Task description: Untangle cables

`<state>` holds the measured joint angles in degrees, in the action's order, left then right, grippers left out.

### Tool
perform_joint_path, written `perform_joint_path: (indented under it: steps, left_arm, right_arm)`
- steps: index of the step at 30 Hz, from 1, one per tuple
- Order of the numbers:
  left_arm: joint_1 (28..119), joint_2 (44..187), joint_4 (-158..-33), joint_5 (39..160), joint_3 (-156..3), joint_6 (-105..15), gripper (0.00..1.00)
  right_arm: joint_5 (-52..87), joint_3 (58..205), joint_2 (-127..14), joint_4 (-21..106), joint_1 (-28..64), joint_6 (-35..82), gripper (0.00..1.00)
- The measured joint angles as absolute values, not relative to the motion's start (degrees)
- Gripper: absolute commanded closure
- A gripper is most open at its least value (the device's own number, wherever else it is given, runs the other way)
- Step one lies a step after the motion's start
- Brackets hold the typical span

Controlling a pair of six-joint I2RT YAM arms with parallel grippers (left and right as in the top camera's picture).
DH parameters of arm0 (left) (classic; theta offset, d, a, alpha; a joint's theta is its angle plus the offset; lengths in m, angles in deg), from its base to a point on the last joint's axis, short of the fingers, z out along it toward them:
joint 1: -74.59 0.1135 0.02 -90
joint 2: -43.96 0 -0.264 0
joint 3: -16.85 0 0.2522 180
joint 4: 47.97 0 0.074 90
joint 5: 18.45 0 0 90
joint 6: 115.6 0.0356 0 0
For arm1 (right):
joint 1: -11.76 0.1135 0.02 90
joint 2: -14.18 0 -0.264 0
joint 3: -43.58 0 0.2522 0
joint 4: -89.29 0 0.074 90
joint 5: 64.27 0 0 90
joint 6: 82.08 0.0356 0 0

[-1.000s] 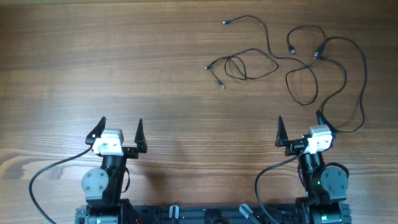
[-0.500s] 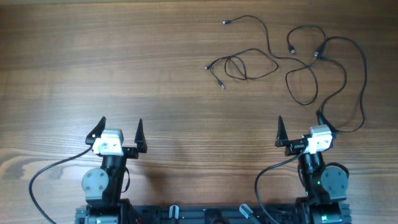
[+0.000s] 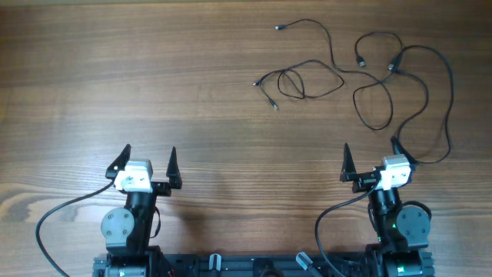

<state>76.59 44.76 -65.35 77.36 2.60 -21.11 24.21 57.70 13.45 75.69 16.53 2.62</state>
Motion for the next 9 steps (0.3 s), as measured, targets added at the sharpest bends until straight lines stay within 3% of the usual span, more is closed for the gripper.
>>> perform_joint_path:
  steps: [9]
  left_arm:
    - [76.6, 44.8, -65.3, 77.4, 2.6, -21.1, 0.0]
  right_arm:
    - [24.2, 57.7, 13.4, 75.7, 16.5, 2.6, 0.0]
